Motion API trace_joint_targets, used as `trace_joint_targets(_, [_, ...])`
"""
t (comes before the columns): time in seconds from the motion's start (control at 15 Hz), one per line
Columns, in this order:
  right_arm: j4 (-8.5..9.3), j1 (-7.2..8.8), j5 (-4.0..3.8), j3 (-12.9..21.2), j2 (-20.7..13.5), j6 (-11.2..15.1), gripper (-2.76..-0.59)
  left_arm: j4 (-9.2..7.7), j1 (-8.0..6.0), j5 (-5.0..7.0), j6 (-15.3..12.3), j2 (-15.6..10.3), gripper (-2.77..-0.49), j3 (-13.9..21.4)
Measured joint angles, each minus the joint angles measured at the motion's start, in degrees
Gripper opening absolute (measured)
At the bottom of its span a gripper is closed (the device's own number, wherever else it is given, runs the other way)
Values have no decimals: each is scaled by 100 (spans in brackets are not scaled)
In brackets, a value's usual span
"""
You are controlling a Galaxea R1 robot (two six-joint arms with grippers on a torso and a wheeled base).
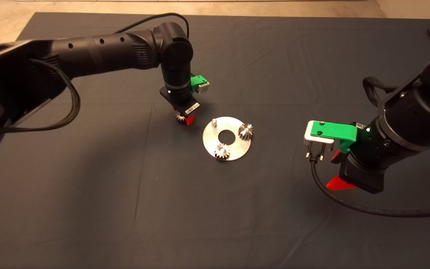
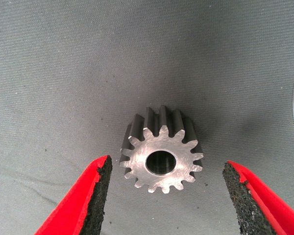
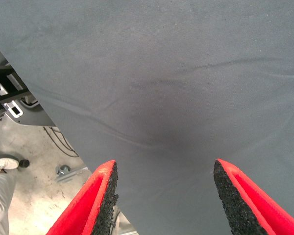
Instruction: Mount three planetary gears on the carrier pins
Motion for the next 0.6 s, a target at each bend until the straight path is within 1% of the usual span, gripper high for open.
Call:
trace_joint_targets(0.13, [-1, -2, 1, 0, 0, 0, -192, 0, 2, -18, 2, 0, -166, 0])
trace_joint_targets(0.27, [-1, -1, 1, 0, -1, 0, -192, 0, 2, -112, 2, -15, -166, 0])
trace_joint_targets(0.47, [0, 0, 2, 0, -1, 0, -192, 2, 2, -143, 2, -42, -166, 11])
trace_joint_targets(0.53, [0, 0, 0, 0, -1, 0, -192, 2, 2, -204, 2, -52, -166, 12])
trace_joint_targets(0.6, [0, 0, 2, 0, -4, 0, -192, 0, 2, -239, 2, -76, -166, 23])
